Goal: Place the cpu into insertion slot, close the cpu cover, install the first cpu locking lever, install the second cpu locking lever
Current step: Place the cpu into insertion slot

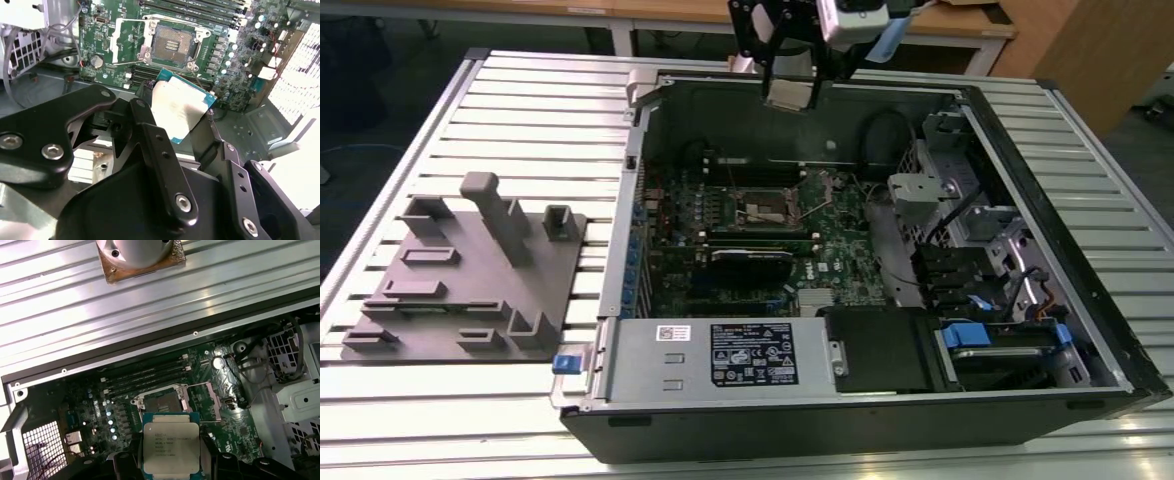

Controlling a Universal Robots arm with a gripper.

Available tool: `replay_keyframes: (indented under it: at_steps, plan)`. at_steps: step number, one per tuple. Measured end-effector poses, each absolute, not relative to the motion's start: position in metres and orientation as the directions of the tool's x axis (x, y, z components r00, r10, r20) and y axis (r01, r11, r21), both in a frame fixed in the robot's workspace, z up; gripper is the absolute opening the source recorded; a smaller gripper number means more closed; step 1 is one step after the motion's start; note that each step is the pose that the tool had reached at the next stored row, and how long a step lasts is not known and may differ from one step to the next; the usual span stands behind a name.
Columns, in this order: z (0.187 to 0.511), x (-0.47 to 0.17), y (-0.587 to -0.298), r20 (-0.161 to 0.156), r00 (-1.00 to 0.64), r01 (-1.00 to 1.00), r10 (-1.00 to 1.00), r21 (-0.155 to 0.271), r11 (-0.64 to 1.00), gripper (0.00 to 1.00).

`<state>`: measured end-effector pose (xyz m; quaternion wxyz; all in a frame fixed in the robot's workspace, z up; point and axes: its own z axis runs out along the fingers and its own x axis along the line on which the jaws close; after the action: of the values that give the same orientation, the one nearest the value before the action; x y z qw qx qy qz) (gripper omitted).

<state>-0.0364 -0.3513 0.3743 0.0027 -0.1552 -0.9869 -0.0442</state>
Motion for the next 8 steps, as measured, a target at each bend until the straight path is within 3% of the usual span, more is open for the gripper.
replay_keyframes:
  at_steps: [8]
  plan:
    - [0.3743, -0.0364, -0.3513, 0.019, -0.949, 0.314, 0.314, 0.087, 0.945, 0.54]
